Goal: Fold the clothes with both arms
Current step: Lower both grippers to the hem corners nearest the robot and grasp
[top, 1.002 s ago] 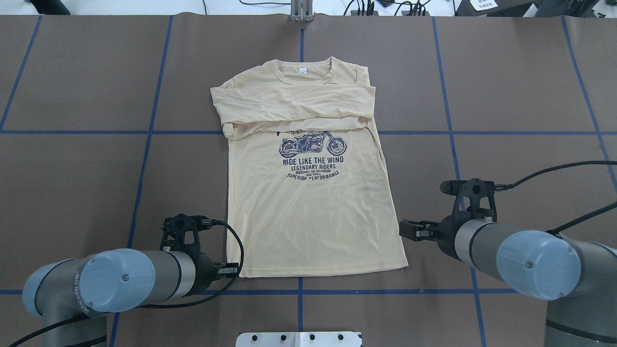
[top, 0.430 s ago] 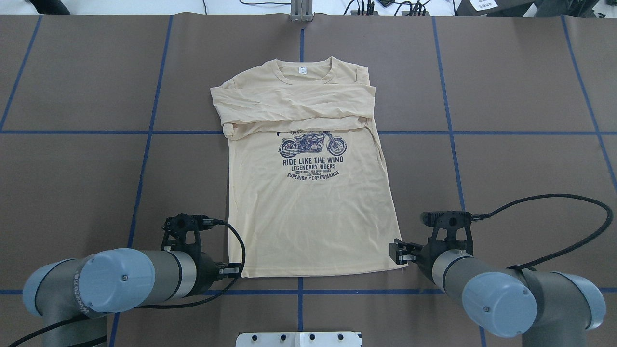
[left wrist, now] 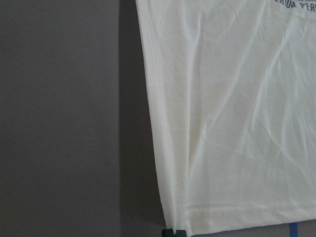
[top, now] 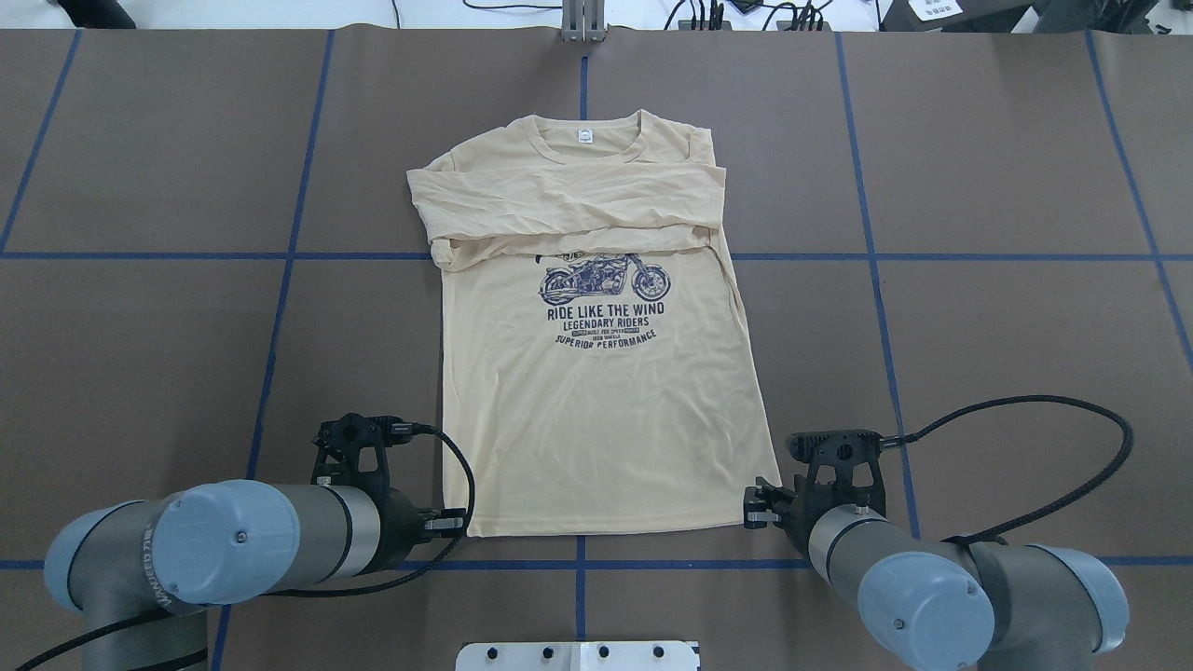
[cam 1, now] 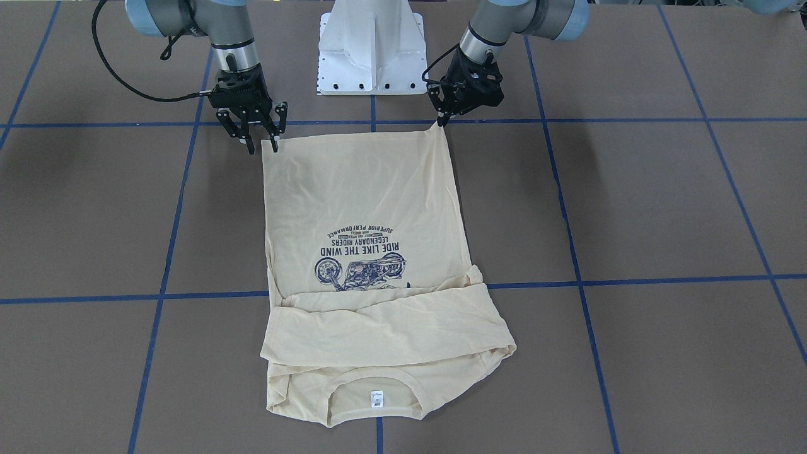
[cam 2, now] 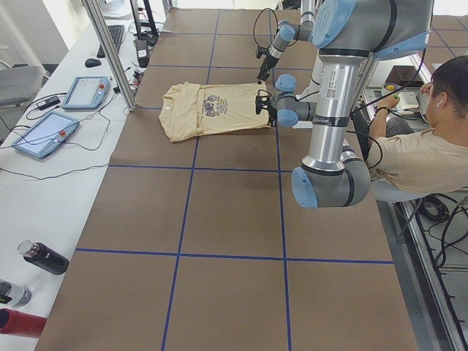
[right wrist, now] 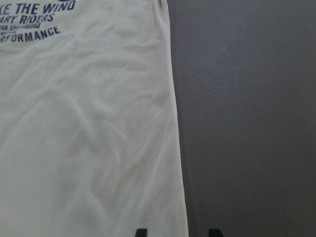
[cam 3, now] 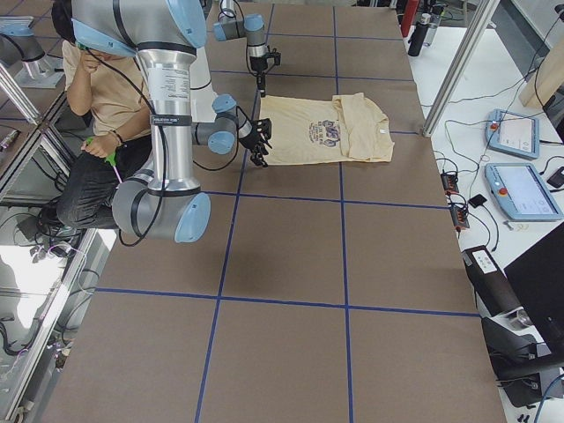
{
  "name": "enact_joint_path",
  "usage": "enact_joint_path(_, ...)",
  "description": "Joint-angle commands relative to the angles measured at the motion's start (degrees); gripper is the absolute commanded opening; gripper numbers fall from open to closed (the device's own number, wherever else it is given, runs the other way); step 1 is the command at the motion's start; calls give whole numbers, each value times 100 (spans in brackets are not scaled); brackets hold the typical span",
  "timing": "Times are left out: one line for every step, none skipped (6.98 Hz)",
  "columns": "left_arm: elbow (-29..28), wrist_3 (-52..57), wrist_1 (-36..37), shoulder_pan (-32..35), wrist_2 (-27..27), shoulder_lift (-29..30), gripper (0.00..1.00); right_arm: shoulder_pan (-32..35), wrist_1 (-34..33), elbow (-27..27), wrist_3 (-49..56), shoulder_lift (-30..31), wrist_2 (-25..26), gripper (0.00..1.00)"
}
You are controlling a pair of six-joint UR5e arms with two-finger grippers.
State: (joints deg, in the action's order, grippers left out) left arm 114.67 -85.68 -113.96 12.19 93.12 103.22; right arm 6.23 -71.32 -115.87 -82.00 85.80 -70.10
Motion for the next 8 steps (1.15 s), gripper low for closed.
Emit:
enact_joint_path(3, -63, -3, -6, 5, -4, 0, -122, -119, 4, 0, -2, 40, 48)
enact_joint_path(12, -159, -3, -15, -4, -12, 0, -148, -128, 3, 0, 6, 58, 47)
enact_joint_path(12, -195, -3, -24, -13, -4, 0, -175, -154, -5, -9, -2, 67, 47)
enact_joint_path(12, -204, -3, -50, -13, -12, 0, -192, -154, -5, -9, 15, 75, 46)
enact_joint_path(3, -204, -3, -68, -30, -12, 0, -201, -163, -14, -9, 33, 84, 44)
enact_joint_path(12, -204, -3, -68, -30, -12, 0, -201, -163, -23, -9, 42, 84, 36)
enact_joint_path(12, -204, -3, -68, -30, -21, 0, -210, -163, -32, -9, 42, 84, 25)
enact_joint_path(12, -204, -3, -68, -30, -21, 0, -210, -163, -32, -9, 42, 84, 7)
